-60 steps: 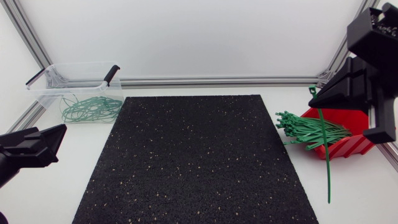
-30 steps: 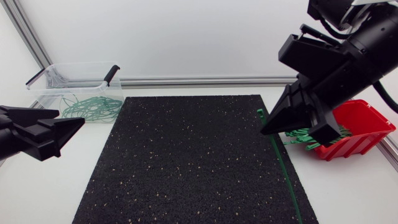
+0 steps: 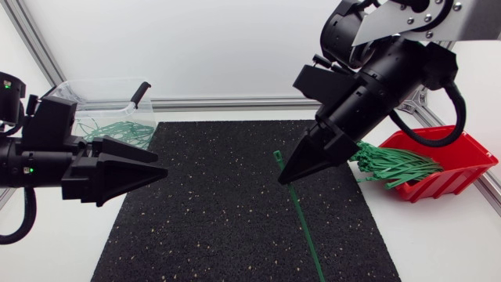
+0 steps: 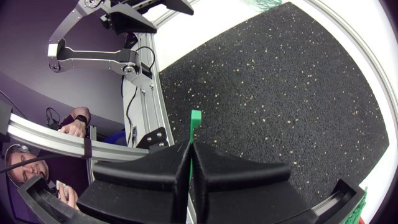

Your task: Take a green cable tie from the red box, thread the tail through the head to close it, then place it in the transparent bin on the left.

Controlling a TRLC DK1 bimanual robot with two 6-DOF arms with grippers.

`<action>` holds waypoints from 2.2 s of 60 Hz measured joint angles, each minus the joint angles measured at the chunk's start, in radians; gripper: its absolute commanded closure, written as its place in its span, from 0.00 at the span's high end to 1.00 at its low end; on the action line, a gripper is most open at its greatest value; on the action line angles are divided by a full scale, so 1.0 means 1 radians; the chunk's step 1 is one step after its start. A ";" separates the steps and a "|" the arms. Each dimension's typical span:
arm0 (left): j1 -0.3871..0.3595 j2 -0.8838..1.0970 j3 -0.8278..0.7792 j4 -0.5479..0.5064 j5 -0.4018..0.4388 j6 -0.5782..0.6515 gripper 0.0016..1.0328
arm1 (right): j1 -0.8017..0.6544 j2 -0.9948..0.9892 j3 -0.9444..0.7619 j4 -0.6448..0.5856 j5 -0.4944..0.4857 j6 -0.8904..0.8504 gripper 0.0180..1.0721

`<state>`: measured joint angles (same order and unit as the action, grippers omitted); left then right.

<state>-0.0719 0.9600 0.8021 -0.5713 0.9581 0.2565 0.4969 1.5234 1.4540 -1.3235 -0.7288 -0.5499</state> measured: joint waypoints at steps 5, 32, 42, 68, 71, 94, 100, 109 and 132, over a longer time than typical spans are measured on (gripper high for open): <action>-0.021 0.062 0.027 0.000 0.065 0.003 0.94 | 0.005 0.014 0.000 0.035 -0.046 0.000 0.06; -0.134 0.271 0.115 0.101 0.164 -0.008 0.93 | 0.008 0.121 -0.027 0.232 -0.223 0.000 0.06; -0.186 0.296 0.116 0.229 0.165 -0.109 0.83 | -0.002 0.123 -0.064 0.284 -0.286 -0.004 0.06; -0.273 0.421 0.143 0.467 0.197 -0.336 0.56 | -0.011 0.123 -0.132 0.367 -0.366 -0.011 0.06; -0.277 0.429 0.143 0.468 0.200 -0.336 0.54 | -0.018 0.123 -0.132 0.374 -0.372 -0.011 0.06; -0.306 0.436 0.143 0.476 0.212 -0.336 0.39 | -0.028 0.123 -0.134 0.439 -0.390 0.008 0.06; -0.317 0.444 0.143 0.483 0.212 -0.336 0.37 | -0.032 0.123 -0.147 0.462 -0.394 0.027 0.06; -0.331 0.453 0.143 0.494 0.212 -0.336 0.35 | -0.034 0.123 -0.154 0.479 -0.395 0.046 0.06; -0.332 0.463 0.143 0.494 0.211 -0.340 0.23 | -0.034 0.122 -0.164 0.500 -0.413 0.057 0.06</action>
<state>-0.4042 1.4227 0.9455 -0.0769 1.1694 -0.0837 0.4625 1.6459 1.2900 -0.8230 -1.1419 -0.4931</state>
